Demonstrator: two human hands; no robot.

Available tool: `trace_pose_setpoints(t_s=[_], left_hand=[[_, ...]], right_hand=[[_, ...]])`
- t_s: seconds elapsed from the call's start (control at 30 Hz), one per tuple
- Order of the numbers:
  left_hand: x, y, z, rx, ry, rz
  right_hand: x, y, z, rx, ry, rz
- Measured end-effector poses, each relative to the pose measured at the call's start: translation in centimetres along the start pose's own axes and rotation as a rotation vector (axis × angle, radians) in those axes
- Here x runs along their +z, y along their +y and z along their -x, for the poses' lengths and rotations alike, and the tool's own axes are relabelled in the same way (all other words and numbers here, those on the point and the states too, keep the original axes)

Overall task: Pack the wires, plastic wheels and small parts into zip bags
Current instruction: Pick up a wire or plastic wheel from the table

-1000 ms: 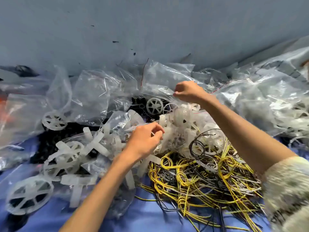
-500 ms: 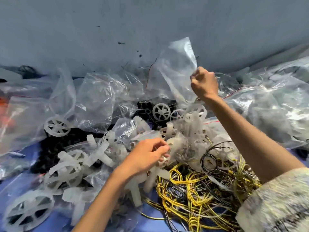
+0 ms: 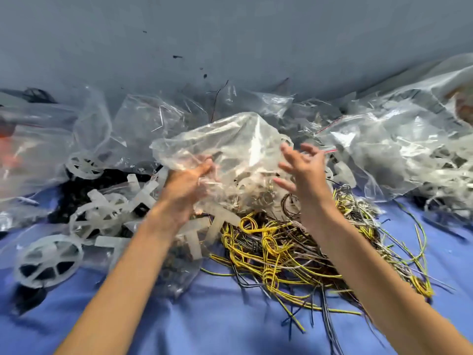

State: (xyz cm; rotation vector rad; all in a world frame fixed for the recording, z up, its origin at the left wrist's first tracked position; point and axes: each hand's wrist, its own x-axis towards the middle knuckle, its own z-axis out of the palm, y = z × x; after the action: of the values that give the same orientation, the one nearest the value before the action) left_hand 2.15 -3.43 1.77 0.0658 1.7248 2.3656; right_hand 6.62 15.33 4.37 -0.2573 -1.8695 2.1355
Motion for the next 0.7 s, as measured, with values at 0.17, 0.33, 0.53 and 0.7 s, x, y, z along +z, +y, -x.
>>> trace_pose_setpoints(t_s=[0.17,0.33,0.53,0.7], left_hand=[[-4.0,2.3,-1.5,-0.092,-0.267,-0.297],[-4.6,2.6,-4.2,-0.046,0.173,-0.942],[-0.3,3.8,-3.1,0.352,0.182,-1.340],[5.1,3.7,-0.6,0.270,-0.190,-1.461]], right_hand=[[-3.0,-1.8,-4.3,0.106,-0.161,0.308],[-2.4,-1.0,-5.4,-0.033,-0.248,0.441],[-2.0,-0.1,-5.5,-0.108,-0.245,0.679],[-0.9,-0.9,-4.3,-0.265,-0.206,0.736]])
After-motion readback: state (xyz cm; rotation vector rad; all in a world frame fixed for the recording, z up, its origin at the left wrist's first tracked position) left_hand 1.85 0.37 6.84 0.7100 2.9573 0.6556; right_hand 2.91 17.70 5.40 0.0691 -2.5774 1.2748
